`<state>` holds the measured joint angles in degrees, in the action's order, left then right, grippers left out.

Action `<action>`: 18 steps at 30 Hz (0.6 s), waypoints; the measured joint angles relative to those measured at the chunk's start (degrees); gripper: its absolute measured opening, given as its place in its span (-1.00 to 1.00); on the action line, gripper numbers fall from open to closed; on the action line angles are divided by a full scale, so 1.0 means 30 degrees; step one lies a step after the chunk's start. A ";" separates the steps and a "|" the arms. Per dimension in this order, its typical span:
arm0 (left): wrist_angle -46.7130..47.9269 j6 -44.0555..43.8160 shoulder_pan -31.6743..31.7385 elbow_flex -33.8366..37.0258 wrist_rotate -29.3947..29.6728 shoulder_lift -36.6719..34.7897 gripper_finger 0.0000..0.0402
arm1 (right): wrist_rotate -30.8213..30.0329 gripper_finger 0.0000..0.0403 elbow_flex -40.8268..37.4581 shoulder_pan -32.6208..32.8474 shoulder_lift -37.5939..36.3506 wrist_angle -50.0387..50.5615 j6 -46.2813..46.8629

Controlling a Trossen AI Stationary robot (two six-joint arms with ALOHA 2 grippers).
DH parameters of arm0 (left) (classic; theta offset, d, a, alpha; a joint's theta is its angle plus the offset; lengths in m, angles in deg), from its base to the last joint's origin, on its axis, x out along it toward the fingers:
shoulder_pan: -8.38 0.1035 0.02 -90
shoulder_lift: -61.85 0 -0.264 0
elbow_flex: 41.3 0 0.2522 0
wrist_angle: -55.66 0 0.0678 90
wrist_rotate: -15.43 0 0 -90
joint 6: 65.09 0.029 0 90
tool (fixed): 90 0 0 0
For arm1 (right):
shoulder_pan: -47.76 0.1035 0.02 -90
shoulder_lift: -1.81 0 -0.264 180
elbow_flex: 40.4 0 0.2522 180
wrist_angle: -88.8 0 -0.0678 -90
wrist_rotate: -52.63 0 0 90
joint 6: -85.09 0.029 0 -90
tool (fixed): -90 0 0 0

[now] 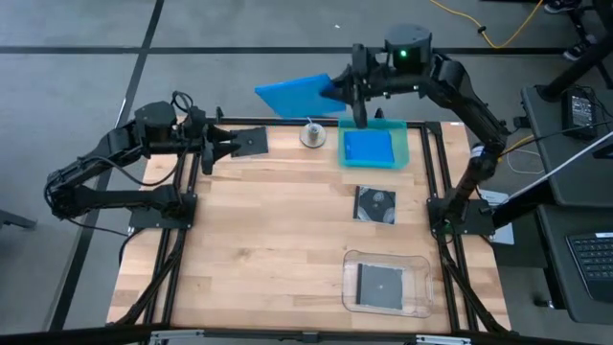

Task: Pick & place jewel cases by type
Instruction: Put the blue CD case into the blue bin

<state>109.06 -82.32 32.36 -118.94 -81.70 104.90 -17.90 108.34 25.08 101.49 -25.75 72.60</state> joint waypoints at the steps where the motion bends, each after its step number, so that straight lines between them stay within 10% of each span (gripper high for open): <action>1: 0.0007 0.0000 0.0000 0.0000 0.0000 0.0000 -0.07 | -0.0494 -0.74 0.0000 0.0221 -0.0107 -0.0065 -0.0786; 18: 0.0007 0.0007 0.0000 0.0000 0.0059 0.0000 -0.07 | -0.2743 -0.74 0.0015 0.4789 -0.1268 -0.0622 -1.3193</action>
<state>109.08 -82.30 32.36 -118.94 -81.53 104.90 -26.13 108.39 39.45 97.68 -27.61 33.02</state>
